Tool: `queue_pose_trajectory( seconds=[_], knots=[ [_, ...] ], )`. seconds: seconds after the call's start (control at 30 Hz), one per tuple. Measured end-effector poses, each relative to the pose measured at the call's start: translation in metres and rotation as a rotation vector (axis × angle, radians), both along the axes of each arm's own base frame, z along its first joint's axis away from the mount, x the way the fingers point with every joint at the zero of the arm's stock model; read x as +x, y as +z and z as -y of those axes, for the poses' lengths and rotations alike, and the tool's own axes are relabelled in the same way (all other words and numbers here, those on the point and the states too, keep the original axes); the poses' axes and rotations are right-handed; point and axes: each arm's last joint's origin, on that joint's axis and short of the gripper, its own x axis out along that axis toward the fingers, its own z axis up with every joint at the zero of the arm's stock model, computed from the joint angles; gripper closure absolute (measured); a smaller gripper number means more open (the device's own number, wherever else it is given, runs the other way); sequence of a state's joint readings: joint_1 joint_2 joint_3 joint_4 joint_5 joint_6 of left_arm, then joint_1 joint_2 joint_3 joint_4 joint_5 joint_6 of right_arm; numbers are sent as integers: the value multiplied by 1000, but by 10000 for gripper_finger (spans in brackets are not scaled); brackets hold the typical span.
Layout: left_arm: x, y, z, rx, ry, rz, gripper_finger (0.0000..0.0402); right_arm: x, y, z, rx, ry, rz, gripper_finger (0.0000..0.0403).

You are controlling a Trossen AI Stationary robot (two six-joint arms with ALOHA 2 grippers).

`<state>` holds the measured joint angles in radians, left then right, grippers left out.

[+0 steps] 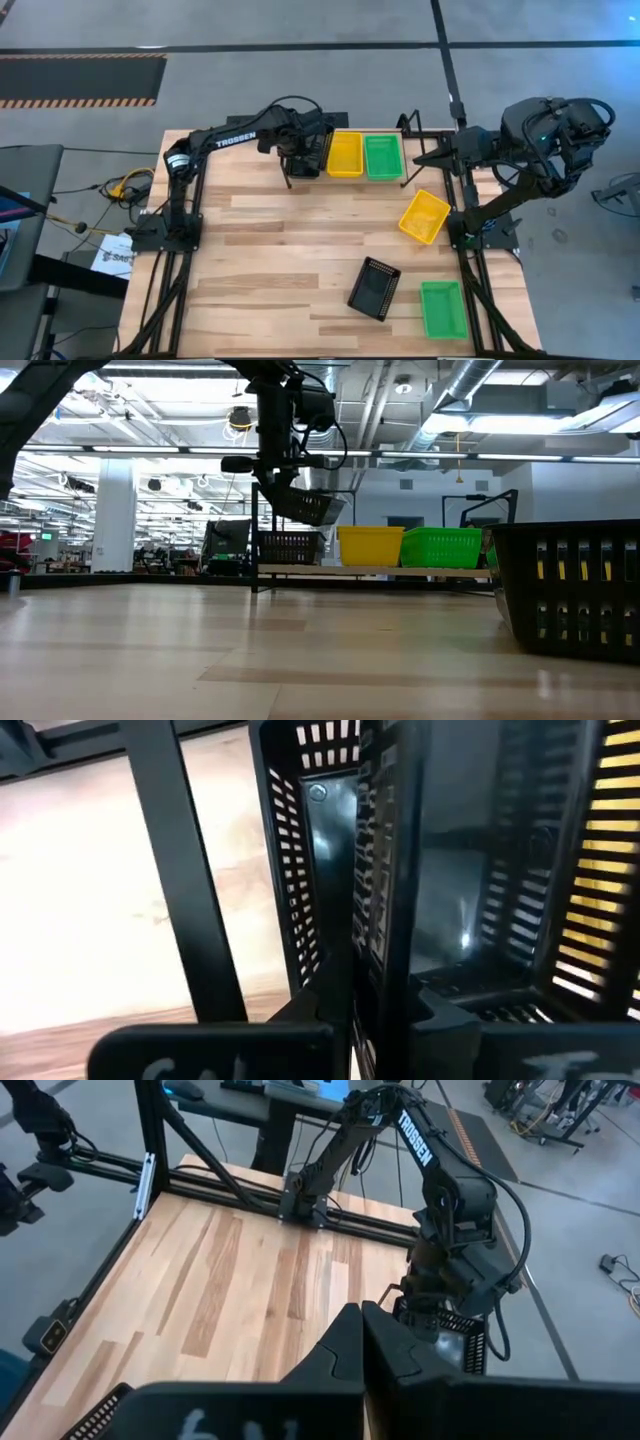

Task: Stack baskets on shelf by color
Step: Stack the left black bin on top of the black bin on the shelf

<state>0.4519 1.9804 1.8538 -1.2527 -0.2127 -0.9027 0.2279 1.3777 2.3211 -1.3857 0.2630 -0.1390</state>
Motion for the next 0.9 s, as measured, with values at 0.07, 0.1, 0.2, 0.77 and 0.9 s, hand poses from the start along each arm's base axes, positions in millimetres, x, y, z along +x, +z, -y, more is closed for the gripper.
queue_pose_trajectory(
  seconds=[0.07,0.1,0.2,0.77,0.9],
  knots=[
    [0,0,0,-6,-5,3,401,0,0,0,0,0,0,395],
    [0,0,0,-6,-5,3,401,0,0,0,1,0,0,395],
    [0,0,0,-5,-16,0,401,0,0,0,1,0,0,395],
    [-1,0,1,-1,-29,-24,401,0,0,0,1,2,2,395],
    [0,4,3,19,-53,-32,401,0,0,0,1,2,1,395]
  ],
)
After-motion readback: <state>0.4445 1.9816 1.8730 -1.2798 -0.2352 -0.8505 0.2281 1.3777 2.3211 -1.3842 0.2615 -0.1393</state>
